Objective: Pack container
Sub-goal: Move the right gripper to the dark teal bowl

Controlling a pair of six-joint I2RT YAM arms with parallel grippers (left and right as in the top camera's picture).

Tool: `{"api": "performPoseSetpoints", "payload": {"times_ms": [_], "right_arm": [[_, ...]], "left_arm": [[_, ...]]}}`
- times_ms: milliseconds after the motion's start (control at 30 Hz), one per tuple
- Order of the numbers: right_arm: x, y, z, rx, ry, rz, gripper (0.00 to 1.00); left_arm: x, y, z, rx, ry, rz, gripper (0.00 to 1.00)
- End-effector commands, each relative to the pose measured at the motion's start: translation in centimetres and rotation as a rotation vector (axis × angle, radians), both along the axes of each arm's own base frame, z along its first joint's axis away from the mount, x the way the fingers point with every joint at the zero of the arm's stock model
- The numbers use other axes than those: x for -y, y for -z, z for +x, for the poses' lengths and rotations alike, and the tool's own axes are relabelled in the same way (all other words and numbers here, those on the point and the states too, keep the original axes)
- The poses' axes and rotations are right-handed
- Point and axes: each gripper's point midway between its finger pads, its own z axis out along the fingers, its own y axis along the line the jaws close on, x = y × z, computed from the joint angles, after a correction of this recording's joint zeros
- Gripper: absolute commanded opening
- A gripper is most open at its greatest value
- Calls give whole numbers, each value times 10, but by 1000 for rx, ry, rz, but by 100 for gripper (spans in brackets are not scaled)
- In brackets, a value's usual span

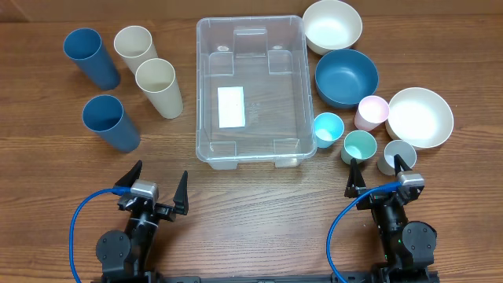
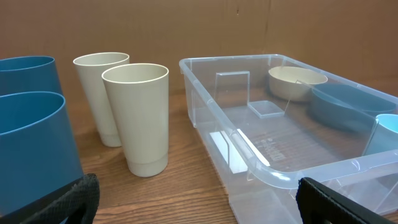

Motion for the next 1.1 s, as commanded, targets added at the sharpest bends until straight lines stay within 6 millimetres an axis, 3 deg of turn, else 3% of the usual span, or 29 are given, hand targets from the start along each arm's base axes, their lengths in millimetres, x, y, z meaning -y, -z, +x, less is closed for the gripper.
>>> {"api": "performPoseSetpoints", "payload": {"times_ms": [0,667,767,867,1067], "right_arm": [[0,0,0,10,4,-4,100],[4,0,0,13,23,-4,100],[12,-12,1,59,73,3,100],[2,-19,-2,60,10,44,100],[2,-78,-19,39,4,89,100]], "left_arm": [[-2,0,0,0,-9,-13,100],[-2,0,0,0,-9,-13,100],[-2,0,0,-1,-9,-13,100],[-2,0,0,0,-9,-13,100],[-2,0,0,0,-9,-13,100]]}}
